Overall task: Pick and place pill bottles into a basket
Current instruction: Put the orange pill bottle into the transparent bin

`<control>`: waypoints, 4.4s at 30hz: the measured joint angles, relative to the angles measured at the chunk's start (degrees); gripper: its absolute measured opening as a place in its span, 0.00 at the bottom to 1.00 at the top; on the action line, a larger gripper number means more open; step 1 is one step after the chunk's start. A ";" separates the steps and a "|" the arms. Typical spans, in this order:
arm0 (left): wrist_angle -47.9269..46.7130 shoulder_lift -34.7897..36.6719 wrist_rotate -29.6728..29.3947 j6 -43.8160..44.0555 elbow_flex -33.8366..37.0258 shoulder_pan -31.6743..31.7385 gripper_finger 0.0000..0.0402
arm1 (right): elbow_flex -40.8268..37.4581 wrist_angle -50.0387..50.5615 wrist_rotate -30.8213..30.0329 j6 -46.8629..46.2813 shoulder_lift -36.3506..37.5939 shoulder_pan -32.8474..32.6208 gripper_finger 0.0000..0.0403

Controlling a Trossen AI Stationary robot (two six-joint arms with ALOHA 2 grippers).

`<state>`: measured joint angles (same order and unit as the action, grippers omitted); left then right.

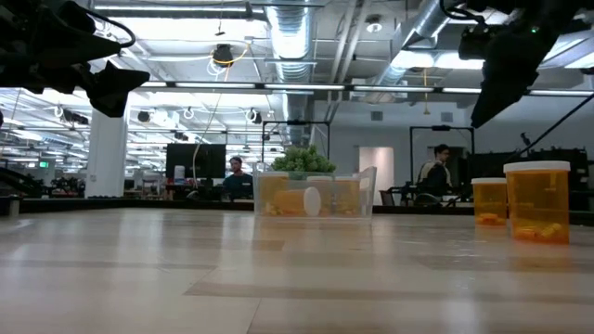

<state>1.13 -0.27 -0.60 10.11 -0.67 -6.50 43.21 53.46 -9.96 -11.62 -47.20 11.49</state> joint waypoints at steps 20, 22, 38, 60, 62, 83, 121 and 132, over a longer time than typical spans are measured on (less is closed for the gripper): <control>0.00 0.00 0.00 0.00 0.00 0.00 0.63 | 0.55 -4.84 2.67 -3.96 6.32 -2.16 0.65; 0.00 0.00 0.00 0.00 -0.01 0.00 0.63 | 0.57 -8.41 2.71 -5.98 7.70 -2.65 0.65; 0.00 0.00 0.00 0.00 0.00 0.00 0.63 | -15.66 -26.50 -2.14 -15.78 23.42 -4.85 0.65; 0.00 0.00 0.00 0.00 0.00 0.00 0.63 | -22.15 -12.46 -4.44 -32.20 25.51 -9.49 0.65; 0.02 0.00 0.00 0.00 0.00 0.00 0.63 | -22.15 -11.13 -5.76 -34.51 24.07 -10.02 0.65; 0.00 0.00 0.00 0.00 0.00 0.00 0.63 | -22.15 -9.45 -4.31 -43.43 13.13 -10.43 0.65; 0.00 0.00 0.00 0.00 0.00 0.00 0.63 | -22.09 -24.51 -7.96 -28.22 -7.09 -6.45 0.64; 0.02 0.00 0.00 0.00 0.00 0.00 0.63 | -22.09 -26.58 -7.45 -27.32 -7.17 -6.45 0.47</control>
<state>1.15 -0.27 -0.60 10.11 -0.67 -6.50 21.12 26.88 -17.41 -38.94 -54.37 5.04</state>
